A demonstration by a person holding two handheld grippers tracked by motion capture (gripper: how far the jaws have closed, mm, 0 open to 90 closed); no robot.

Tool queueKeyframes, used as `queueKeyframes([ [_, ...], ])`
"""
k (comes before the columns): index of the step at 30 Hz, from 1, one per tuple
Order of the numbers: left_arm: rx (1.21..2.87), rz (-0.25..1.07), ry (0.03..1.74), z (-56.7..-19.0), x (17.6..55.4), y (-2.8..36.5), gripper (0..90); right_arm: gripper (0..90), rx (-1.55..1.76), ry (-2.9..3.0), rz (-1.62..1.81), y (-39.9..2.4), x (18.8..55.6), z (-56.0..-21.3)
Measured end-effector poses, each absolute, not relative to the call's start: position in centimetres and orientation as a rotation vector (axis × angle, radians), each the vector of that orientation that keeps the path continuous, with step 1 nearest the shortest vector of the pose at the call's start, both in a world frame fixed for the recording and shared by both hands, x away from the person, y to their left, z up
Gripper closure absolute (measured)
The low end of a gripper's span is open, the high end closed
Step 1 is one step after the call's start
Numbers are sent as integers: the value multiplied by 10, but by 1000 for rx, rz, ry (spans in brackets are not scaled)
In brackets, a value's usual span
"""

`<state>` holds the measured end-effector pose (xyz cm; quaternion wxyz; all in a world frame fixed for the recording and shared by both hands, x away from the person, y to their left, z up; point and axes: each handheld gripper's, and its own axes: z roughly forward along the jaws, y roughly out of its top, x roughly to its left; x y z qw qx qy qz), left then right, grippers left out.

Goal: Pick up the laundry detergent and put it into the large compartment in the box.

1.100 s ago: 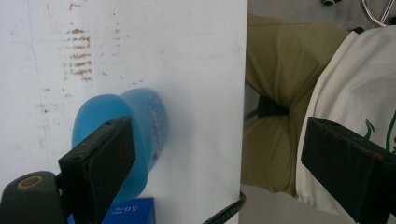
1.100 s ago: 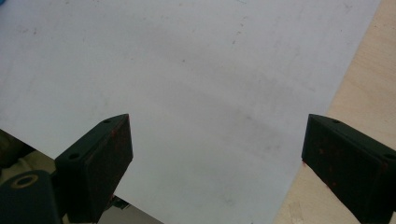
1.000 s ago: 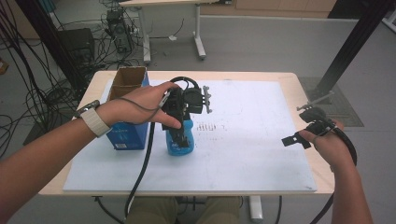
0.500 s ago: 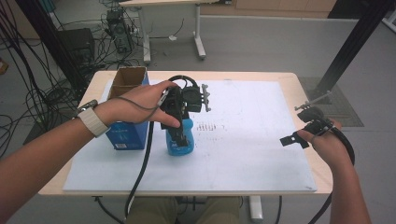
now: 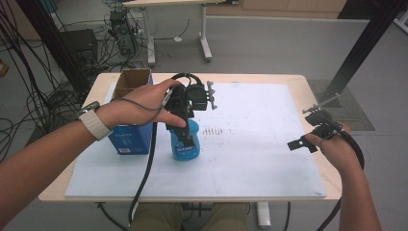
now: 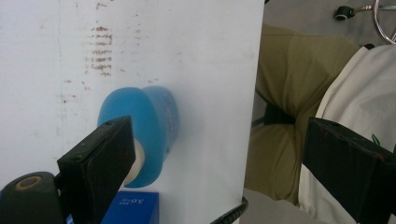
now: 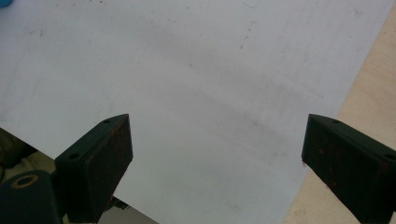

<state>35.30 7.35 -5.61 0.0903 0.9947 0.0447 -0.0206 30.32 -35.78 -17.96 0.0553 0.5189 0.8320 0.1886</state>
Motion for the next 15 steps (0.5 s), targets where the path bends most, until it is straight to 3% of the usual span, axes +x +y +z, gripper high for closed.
queueKeyframes([
  [15,2963,-45,239,-54,367,76,96,87,1576,2526,573,-359,302,-180],
])
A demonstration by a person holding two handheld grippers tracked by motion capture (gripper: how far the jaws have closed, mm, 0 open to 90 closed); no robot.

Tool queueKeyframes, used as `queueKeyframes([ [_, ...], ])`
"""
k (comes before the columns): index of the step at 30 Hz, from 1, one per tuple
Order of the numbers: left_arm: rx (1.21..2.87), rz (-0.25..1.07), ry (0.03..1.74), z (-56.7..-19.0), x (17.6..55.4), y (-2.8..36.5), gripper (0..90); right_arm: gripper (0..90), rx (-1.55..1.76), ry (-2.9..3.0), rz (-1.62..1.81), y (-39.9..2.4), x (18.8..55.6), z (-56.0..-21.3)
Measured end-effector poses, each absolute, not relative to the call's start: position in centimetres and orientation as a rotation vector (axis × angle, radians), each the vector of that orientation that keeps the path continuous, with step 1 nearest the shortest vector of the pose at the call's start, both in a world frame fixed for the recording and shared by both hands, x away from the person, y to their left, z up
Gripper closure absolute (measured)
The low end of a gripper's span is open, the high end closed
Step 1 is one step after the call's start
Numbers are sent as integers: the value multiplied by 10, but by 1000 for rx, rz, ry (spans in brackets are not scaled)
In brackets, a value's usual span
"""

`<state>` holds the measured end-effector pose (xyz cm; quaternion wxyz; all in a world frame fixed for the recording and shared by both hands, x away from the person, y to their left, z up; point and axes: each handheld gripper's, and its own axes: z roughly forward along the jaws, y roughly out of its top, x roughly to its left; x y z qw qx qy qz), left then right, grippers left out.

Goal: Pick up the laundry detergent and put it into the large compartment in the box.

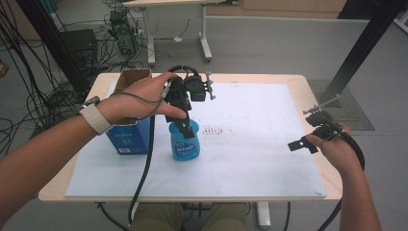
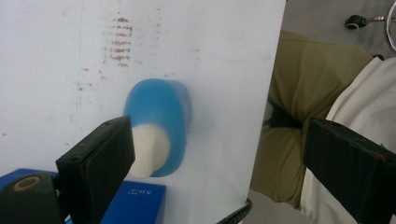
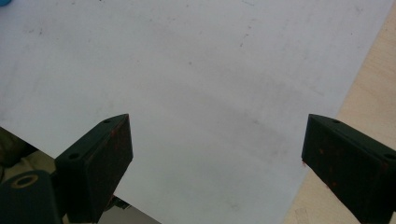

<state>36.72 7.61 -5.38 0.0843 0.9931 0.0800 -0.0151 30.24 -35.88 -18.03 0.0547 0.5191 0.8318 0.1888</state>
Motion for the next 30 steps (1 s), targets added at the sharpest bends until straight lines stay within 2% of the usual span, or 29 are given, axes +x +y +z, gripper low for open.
queueKeyframes([
  [30,3018,-48,198,-79,400,72,78,87,1579,2541,566,-352,307,-183],
])
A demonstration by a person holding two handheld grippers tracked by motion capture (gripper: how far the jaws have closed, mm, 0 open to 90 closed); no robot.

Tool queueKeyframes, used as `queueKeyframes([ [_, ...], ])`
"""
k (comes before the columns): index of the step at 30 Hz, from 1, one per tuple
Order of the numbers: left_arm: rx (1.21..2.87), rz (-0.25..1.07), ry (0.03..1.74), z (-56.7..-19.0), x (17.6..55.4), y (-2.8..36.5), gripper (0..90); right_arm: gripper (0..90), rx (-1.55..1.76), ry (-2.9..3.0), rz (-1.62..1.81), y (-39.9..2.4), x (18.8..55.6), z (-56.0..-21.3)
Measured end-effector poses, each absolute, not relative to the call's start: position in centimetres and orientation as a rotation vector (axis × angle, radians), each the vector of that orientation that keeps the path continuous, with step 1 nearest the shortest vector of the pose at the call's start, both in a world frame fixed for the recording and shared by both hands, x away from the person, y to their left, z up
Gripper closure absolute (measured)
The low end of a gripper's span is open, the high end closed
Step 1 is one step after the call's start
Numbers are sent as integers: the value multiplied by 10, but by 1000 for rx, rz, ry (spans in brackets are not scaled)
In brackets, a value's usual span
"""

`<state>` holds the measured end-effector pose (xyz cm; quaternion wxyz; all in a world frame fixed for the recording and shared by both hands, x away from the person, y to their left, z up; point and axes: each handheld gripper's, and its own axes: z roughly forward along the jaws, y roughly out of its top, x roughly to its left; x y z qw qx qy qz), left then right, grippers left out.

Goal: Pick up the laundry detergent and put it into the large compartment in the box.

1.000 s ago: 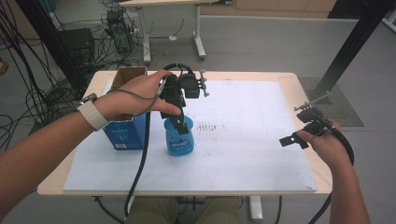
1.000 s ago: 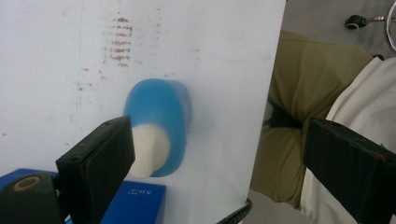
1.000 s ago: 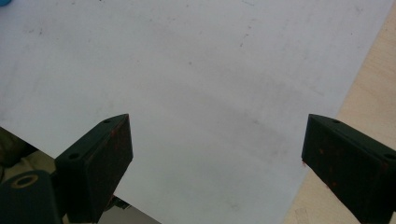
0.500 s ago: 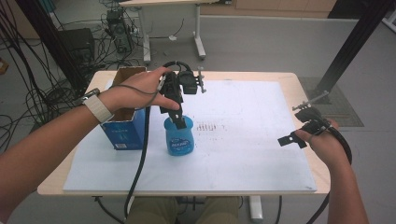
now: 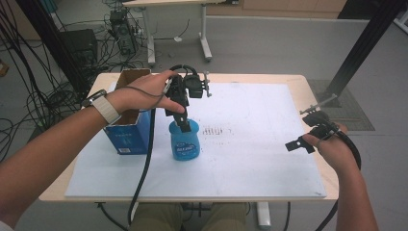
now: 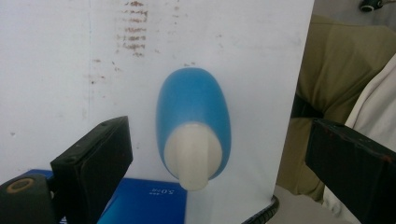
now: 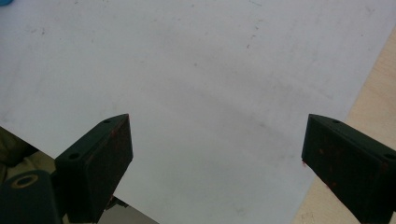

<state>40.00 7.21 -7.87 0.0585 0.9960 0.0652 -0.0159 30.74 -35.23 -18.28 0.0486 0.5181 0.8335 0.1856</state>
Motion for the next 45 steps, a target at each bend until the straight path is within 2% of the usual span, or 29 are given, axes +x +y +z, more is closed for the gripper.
queueKeyframes([
  [45,3038,-42,186,-109,408,70,88,87,1580,2544,559,-351,307,-187],
])
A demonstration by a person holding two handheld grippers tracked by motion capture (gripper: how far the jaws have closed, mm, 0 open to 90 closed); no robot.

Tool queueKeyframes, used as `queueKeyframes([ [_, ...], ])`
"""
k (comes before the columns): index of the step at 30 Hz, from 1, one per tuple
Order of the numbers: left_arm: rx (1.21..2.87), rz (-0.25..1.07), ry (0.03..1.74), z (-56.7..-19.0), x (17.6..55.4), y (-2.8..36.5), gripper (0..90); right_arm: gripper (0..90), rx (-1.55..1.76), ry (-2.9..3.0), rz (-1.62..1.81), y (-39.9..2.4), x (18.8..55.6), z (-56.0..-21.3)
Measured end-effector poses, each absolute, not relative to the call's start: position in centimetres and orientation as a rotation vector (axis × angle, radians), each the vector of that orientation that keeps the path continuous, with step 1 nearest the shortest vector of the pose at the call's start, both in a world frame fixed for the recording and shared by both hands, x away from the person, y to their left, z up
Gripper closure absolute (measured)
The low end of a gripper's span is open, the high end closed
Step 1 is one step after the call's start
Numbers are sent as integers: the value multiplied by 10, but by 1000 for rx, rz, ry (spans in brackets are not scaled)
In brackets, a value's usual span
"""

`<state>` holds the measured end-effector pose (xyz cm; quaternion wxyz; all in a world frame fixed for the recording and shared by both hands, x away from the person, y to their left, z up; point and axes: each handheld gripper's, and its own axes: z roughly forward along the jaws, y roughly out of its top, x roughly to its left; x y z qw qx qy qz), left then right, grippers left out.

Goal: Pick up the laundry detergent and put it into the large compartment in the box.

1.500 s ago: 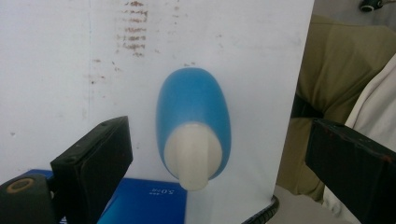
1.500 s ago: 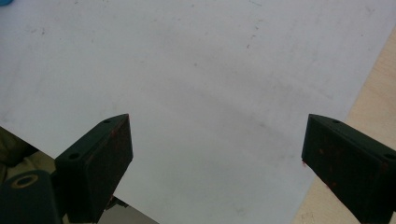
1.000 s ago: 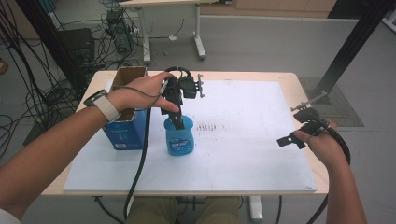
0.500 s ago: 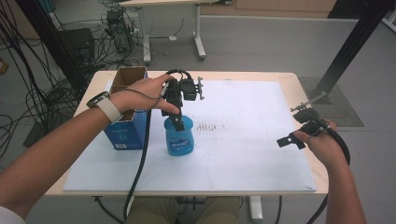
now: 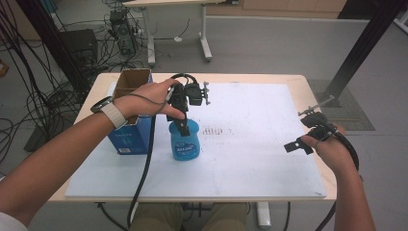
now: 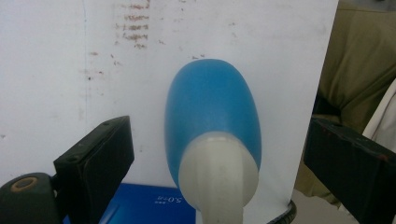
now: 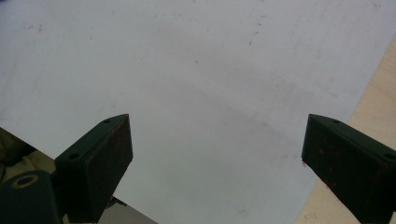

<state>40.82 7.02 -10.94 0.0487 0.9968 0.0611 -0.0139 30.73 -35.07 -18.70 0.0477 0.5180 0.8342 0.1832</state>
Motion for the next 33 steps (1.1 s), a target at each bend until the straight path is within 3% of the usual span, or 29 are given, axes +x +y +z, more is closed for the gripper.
queueKeyframes([
  [33,3028,-50,197,-110,409,75,90,87,1578,2543,556,-351,308,-186],
])
